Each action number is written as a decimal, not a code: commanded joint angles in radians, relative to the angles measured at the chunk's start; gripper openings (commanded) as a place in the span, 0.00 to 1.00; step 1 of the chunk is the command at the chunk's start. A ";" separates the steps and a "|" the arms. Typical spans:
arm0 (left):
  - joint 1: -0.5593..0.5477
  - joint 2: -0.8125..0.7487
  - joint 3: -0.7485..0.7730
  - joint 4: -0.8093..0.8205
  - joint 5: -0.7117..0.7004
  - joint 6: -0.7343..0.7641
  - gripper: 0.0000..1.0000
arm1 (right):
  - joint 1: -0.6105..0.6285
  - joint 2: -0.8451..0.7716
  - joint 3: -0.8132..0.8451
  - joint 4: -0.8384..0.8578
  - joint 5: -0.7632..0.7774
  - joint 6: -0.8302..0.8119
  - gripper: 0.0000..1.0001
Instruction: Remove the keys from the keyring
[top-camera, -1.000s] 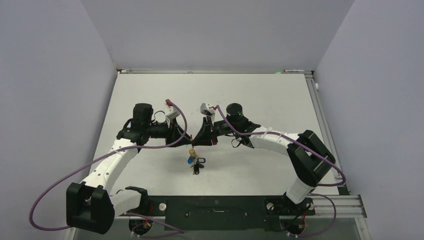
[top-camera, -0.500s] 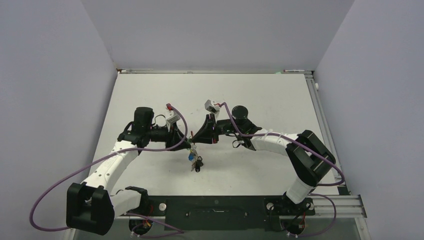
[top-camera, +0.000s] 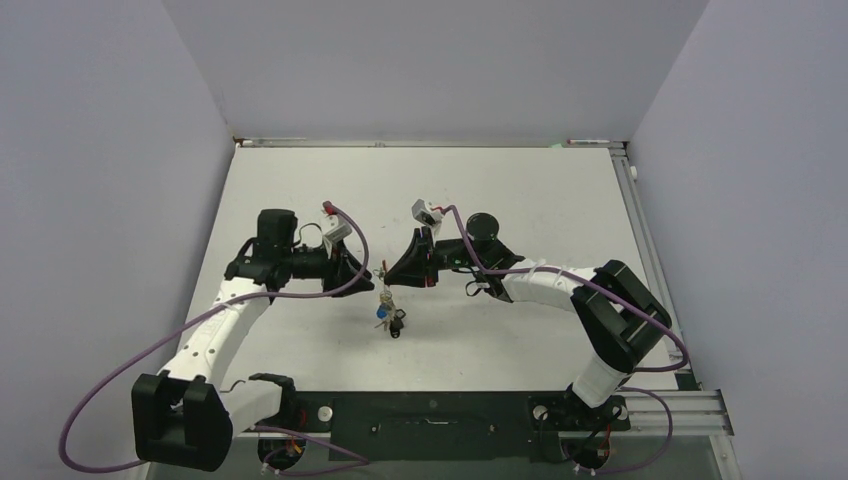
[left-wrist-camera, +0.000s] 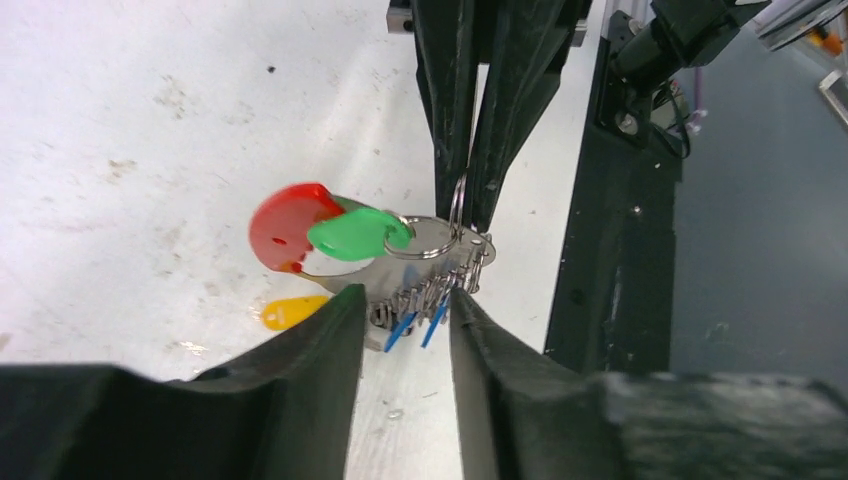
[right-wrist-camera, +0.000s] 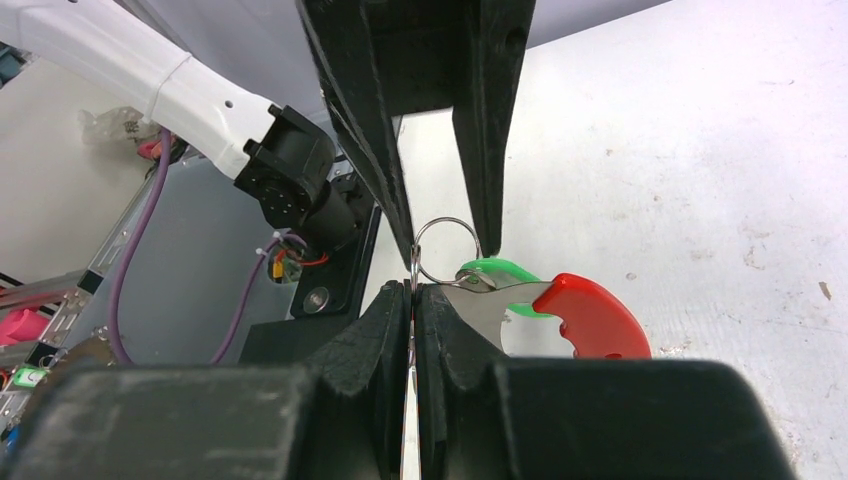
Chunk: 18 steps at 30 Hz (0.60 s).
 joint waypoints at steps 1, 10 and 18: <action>0.011 -0.016 0.150 -0.209 0.004 0.238 0.37 | -0.004 -0.031 0.010 0.048 -0.039 -0.026 0.05; -0.021 0.002 0.212 -0.307 0.002 0.383 0.42 | 0.011 -0.015 0.016 0.062 -0.061 -0.004 0.05; -0.055 0.013 0.218 -0.323 0.008 0.426 0.42 | 0.020 -0.011 0.023 0.063 -0.070 0.009 0.05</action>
